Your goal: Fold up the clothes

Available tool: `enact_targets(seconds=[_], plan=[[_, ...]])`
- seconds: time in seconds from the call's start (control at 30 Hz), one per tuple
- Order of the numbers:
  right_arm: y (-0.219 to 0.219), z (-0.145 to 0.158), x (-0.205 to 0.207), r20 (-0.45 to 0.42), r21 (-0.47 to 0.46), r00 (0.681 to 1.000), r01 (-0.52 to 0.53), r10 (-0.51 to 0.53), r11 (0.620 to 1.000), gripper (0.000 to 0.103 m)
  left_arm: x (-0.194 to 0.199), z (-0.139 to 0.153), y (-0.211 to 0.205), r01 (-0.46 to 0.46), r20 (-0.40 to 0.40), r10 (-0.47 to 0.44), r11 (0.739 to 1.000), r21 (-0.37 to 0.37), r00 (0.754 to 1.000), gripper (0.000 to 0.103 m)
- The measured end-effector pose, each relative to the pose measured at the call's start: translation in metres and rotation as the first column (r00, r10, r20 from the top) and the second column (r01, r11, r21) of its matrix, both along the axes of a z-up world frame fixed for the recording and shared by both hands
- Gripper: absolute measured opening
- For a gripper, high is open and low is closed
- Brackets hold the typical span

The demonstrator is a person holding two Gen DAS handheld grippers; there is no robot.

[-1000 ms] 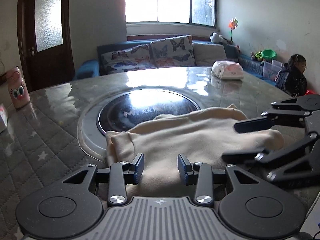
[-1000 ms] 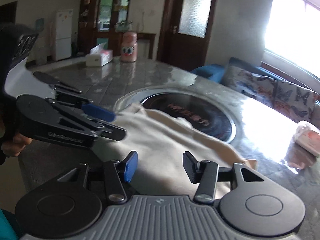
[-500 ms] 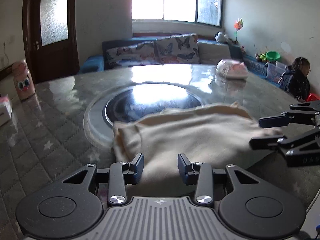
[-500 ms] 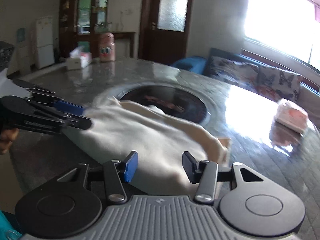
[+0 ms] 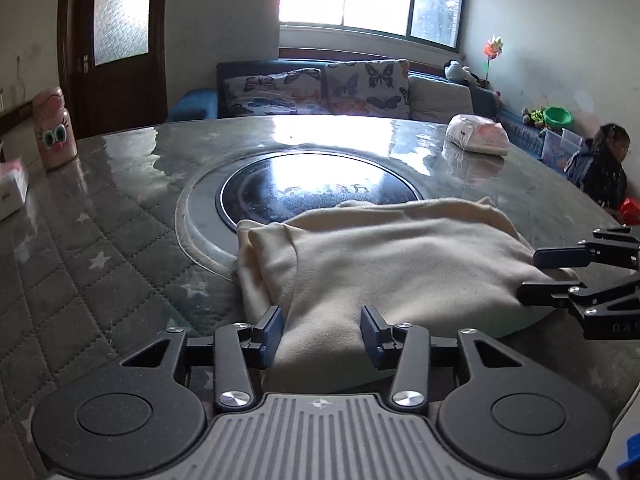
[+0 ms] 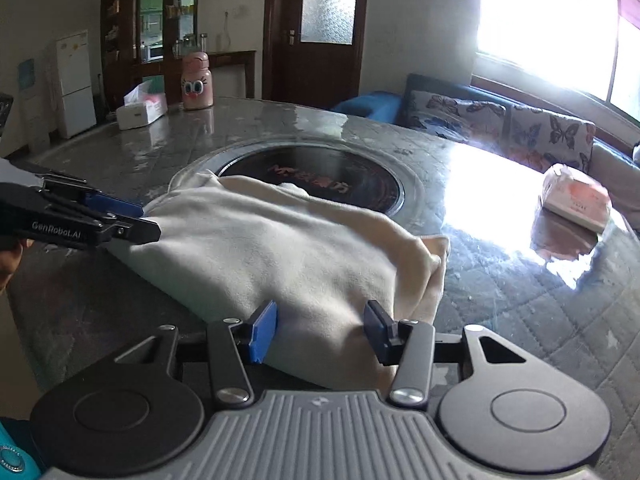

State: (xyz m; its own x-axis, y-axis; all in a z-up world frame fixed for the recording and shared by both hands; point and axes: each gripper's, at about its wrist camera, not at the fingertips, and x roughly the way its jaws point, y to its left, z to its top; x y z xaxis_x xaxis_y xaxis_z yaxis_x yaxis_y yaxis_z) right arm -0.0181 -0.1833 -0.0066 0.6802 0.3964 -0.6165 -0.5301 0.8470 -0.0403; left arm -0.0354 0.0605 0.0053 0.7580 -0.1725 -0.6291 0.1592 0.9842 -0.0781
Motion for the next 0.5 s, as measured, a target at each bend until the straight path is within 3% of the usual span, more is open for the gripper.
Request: enact_targets(seconds=[0.27,0.5], plan=[[-0.027,0.008,0.031,-0.046,0.078,0.994,0.103,-0.100,0.992,0.056,0.009,0.000,0.015,-0.067,-0.068,0.062,0.994,-0.081,0.996,0.067],[-0.044,-0.008,0.056,-0.120,0.100,0.979,0.180,-0.167,0.979,0.056,0.016,-0.002,0.021,-0.081,-0.118,0.068,0.990,-0.117,0.991,0.069]])
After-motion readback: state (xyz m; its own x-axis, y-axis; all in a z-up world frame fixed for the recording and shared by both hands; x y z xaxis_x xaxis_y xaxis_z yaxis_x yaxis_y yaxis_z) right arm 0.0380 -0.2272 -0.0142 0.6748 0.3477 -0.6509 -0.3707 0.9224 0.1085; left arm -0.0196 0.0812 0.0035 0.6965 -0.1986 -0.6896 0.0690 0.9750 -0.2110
